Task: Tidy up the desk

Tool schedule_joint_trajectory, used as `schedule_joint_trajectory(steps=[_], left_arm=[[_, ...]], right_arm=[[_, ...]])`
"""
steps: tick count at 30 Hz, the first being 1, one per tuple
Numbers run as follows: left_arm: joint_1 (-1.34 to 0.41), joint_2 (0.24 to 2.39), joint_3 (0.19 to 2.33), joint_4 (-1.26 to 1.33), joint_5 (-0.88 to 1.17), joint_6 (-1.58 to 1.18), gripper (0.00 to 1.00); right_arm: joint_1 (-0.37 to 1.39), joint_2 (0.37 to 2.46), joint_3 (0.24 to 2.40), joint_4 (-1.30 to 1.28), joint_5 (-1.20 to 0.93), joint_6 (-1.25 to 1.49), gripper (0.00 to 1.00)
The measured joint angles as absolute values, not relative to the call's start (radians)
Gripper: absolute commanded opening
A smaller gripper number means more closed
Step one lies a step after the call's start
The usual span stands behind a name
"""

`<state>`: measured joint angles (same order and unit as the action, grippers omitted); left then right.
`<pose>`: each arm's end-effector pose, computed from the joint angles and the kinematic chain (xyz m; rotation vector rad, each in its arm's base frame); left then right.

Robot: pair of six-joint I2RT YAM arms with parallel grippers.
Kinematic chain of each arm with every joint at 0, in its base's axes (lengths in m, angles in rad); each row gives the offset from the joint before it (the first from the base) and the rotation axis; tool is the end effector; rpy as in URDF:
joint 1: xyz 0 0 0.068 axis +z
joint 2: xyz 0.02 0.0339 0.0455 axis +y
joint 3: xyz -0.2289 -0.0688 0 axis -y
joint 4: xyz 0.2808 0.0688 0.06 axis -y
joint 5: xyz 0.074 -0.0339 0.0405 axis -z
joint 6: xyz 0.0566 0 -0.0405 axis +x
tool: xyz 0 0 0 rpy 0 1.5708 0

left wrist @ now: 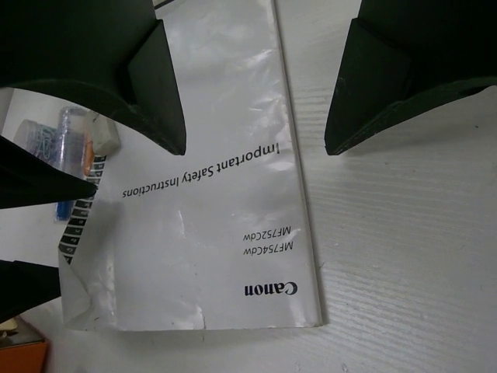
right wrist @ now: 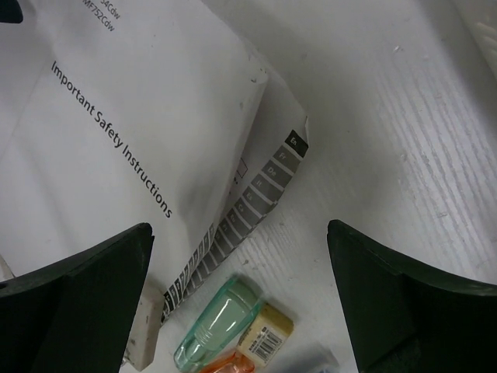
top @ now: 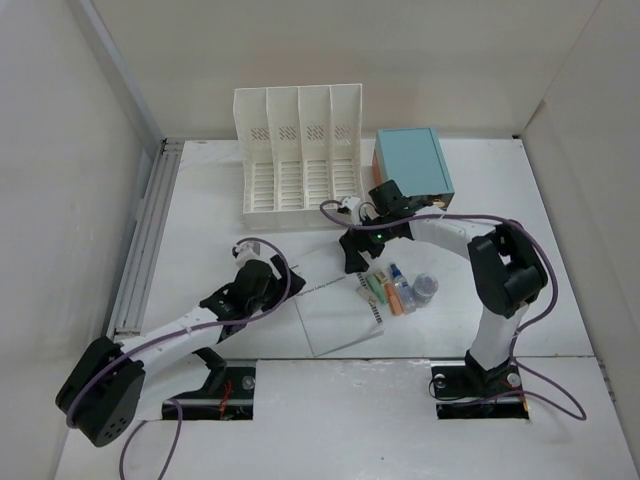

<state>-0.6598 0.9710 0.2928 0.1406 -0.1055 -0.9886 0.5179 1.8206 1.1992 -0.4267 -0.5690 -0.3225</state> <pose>0.2083 -0.1540 0.1063 -0.4308 2.1882 -0.8495 0.3329 0.2248 0.1152 -1.2290 2.2591 0.8131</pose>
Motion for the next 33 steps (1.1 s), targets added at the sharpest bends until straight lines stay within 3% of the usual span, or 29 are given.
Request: schedule_joint_trajectory(steps=[3,6,12,15,19,20,21,24,25,26,27,30,33], left_arm=[[-0.660,1.021,0.293,0.168,-0.091,-0.977,0.66],[-0.661,1.069,0.293,0.200,-0.075,-0.968,0.57],[-0.666,1.155,0.307,0.260,-0.046,-0.949,0.34],[-0.666,1.203,0.330,0.268,-0.032,-0.936,0.30],[-0.666,1.251,0.361,0.279,-0.007,-0.921,0.29],[-0.667,1.258,0.364,0.284,-0.004,-0.919,0.29],[-0.667,1.262,0.366,0.288,-0.001,-0.918,0.29],[-0.671,1.266,0.371,0.289,0.006,-0.915,0.41],[-0.673,1.266,0.377,0.287,0.009,-0.914,0.51],[-0.674,1.264,0.384,0.285,0.010,-0.911,0.73],[-0.676,1.257,0.392,0.284,0.014,-0.909,0.80],[-0.681,1.193,0.414,0.262,0.002,-0.889,0.95],[-0.680,1.105,0.414,0.222,-0.019,-0.865,0.97]], right_arm=[[0.524,1.848,1.203,-0.426,-0.572,-0.322,0.99],[0.536,1.868,1.204,-0.427,-0.582,-0.322,0.96],[0.559,1.875,1.206,-0.429,-0.625,-0.325,0.80],[0.558,1.875,1.213,-0.436,-0.643,-0.333,0.62],[0.556,1.875,1.224,-0.451,-0.667,-0.350,0.23],[0.556,1.875,1.232,-0.471,-0.683,-0.355,0.05],[0.556,1.875,1.234,-0.473,-0.687,-0.361,0.00],[0.556,1.875,1.261,-0.511,-0.710,-0.377,0.00],[0.556,1.874,1.265,-0.519,-0.717,-0.383,0.00],[0.556,1.872,1.267,-0.525,-0.720,-0.389,0.00],[0.557,1.866,1.267,-0.530,-0.723,-0.394,0.00],[0.558,1.832,1.267,-0.549,-0.736,-0.402,0.00],[0.558,1.769,1.267,-0.558,-0.743,-0.409,0.00]])
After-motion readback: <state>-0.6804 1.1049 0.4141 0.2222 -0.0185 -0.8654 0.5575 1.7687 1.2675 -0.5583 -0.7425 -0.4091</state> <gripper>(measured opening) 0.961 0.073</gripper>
